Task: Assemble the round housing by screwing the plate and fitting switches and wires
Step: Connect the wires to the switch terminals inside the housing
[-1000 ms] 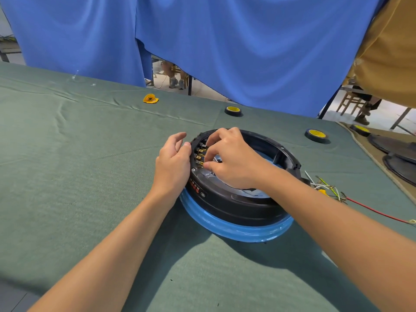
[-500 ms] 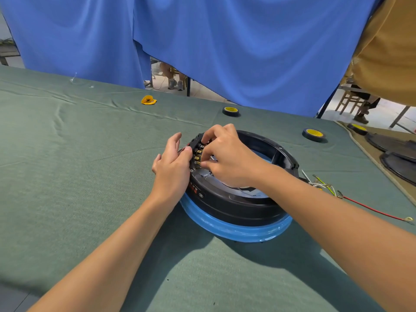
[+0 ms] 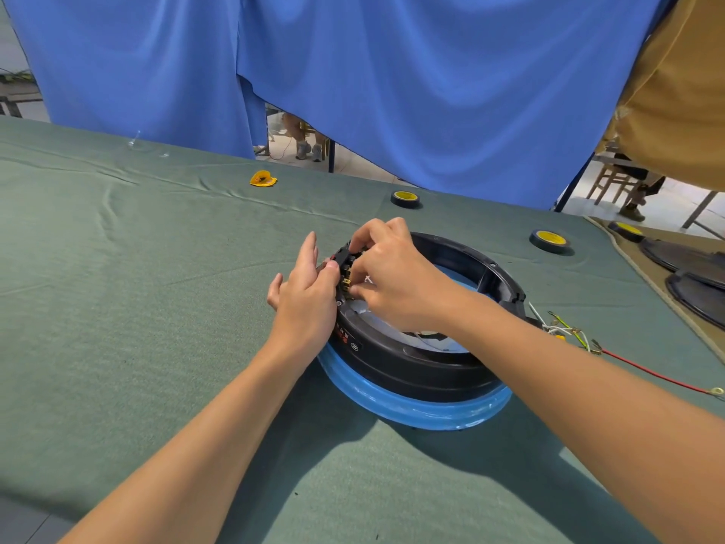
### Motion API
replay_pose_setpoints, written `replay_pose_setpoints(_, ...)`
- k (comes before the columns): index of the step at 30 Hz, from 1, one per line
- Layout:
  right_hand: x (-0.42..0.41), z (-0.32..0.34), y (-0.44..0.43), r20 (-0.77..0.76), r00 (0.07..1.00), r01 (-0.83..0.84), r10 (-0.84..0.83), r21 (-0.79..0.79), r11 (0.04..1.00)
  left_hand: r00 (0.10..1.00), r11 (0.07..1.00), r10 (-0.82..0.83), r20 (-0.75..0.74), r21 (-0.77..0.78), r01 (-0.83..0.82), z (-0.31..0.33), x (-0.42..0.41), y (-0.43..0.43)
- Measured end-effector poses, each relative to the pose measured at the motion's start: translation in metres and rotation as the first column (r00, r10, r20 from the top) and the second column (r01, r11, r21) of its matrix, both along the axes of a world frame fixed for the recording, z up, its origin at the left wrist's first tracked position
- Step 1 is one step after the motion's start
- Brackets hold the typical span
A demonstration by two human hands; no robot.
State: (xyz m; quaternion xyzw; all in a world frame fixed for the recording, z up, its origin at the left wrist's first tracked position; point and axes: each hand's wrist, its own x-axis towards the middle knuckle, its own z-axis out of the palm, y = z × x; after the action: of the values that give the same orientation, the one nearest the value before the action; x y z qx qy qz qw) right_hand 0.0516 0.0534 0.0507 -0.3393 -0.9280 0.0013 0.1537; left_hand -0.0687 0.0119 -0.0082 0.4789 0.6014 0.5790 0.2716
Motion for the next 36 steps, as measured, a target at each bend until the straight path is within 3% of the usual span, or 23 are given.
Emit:
replay_pose_setpoints(3, 0.0046, -0.0002, 0.0009, -0.030, 0.999, 0.009, -0.010, -0.049, 0.999, 0.991, 0.999, -0.009, 0.134, 0.032, 0.005, 0.0005, 0.0023, 0.0014)
replay_pose_setpoints(5, 0.0068, -0.0015, -0.0007, -0.032, 0.999, 0.015, -0.017, -0.059, 0.998, 0.991, 0.998, 0.052, 0.121, 0.040, -0.057, -0.0009, 0.0030, 0.0020)
replay_pose_setpoints(7, 0.0078, -0.0029, -0.0025, -0.013, 1.000, 0.009, -0.009, -0.003, 1.000, 0.989, 0.991, 0.117, 0.088, 0.055, -0.122, -0.0014, 0.0033, 0.0015)
replay_pose_setpoints(12, 0.0034, 0.0004, -0.0046, 0.016, 0.999, -0.032, 0.030, 0.143, 0.989, 0.987, 0.994, 0.096, 0.128, 0.047, -0.103, 0.0018, 0.0044, 0.0000)
replay_pose_setpoints(17, 0.0020, -0.0019, -0.0044, -0.044, 0.999, -0.027, 0.032, 0.118, 0.993, 0.978, 0.980, 0.201, -0.055, 0.009, -0.201, 0.0045, 0.0056, -0.0002)
replay_pose_setpoints(22, 0.0019, -0.0042, -0.0022, -0.058, 0.998, -0.012, 0.016, 0.070, 0.997, 0.971, 0.972, 0.234, -0.056, -0.012, -0.235, 0.0049, 0.0092, -0.0038)
replay_pose_setpoints(27, 0.0045, -0.0079, -0.0008, -0.074, 0.997, 0.011, -0.009, 0.026, 1.000, 0.928, 0.939, 0.342, -0.148, 0.027, -0.342, 0.0037, 0.0065, -0.0060)
replay_pose_setpoints(32, 0.0036, -0.0091, -0.0007, -0.062, 0.998, 0.006, -0.006, 0.009, 1.000, 0.924, 0.947, 0.308, -0.225, -0.022, -0.320, 0.0037, 0.0028, -0.0060)
replay_pose_setpoints(36, 0.0047, -0.0073, -0.0004, -0.070, 0.997, 0.014, -0.016, -0.024, 1.000, 0.926, 0.943, 0.321, -0.198, -0.022, -0.331, 0.0025, 0.0050, -0.0056)
